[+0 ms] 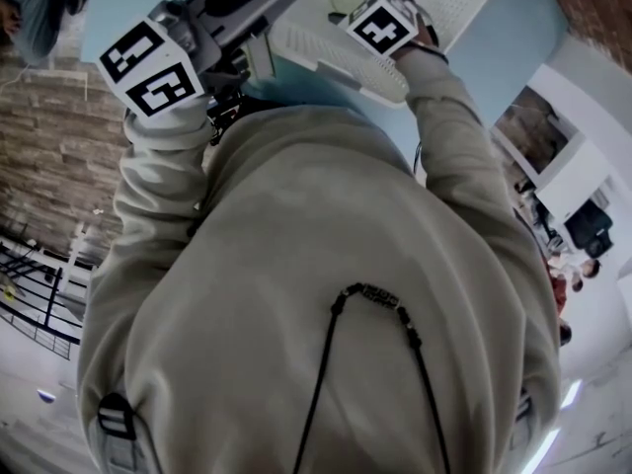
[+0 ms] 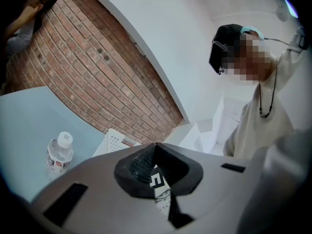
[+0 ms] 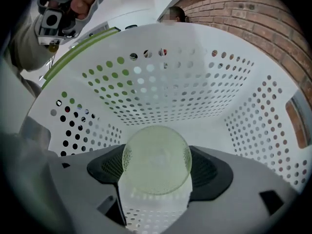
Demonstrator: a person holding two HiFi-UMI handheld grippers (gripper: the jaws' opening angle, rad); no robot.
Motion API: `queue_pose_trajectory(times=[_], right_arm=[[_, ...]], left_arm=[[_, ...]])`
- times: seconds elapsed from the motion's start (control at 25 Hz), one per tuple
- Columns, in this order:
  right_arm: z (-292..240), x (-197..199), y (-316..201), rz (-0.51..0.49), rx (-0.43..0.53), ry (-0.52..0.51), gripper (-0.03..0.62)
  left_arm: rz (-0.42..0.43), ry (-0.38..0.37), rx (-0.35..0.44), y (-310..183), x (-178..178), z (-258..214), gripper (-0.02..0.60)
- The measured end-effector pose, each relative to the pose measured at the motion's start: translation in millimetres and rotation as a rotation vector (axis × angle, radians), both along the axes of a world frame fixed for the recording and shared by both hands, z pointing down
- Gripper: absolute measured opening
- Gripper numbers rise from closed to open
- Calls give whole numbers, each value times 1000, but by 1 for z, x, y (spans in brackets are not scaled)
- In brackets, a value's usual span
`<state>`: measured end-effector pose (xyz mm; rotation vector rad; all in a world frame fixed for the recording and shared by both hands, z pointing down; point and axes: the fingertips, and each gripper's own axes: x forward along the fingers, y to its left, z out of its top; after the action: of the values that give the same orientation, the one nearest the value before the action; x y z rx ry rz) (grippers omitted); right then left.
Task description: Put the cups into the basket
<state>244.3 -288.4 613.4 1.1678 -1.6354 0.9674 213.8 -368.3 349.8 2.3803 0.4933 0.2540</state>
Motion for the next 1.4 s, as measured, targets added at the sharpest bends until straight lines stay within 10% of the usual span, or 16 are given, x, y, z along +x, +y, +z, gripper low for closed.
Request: queue_pose_trajectory(times=[1.4], right_arm=[[-11,-4,-4,4,29,34,393]], left_arm=[[2,-9,51,5,-9,-2,-3]])
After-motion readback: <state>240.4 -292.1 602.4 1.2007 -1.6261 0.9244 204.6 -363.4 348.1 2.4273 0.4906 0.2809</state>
